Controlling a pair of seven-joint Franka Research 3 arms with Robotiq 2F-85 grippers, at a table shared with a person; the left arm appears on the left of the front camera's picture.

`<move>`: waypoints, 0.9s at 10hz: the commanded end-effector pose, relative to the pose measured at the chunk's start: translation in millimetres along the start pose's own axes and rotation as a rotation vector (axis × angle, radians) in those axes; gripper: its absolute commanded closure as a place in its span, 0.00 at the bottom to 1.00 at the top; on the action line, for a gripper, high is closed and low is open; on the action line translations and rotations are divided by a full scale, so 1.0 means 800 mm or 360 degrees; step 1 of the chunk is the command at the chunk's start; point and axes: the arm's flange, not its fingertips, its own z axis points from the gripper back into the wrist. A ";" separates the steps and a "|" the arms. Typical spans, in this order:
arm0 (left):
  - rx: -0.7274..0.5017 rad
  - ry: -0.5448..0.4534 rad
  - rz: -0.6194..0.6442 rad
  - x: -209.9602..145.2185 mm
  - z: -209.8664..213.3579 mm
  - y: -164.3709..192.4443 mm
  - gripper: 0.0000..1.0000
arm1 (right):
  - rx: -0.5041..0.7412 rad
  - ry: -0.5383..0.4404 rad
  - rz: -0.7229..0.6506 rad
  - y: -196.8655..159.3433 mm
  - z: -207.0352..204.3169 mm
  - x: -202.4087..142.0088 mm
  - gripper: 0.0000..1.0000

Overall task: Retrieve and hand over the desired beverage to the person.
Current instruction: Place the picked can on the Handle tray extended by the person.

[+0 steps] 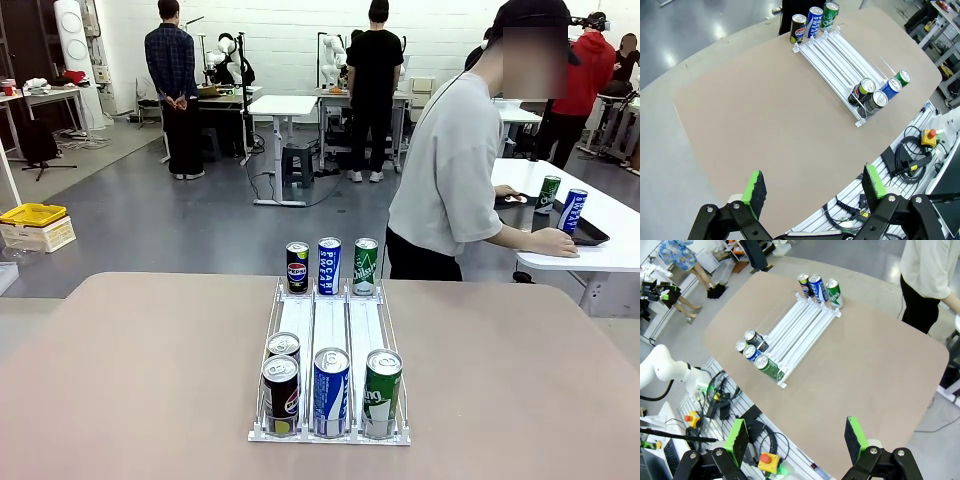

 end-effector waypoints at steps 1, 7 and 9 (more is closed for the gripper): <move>0.0029 -0.0001 0.0005 0.000 0.000 0.001 0.00 | 0.0042 -0.0029 0.0021 0.001 -0.001 0.001 0.00; 0.0029 -0.0001 0.0005 0.000 0.000 0.001 0.00 | 0.0042 -0.0029 0.0021 0.001 -0.001 0.001 0.00; 0.0029 -0.0001 0.0005 0.000 0.000 0.001 0.00 | 0.0042 -0.0029 0.0021 0.001 -0.001 0.001 0.00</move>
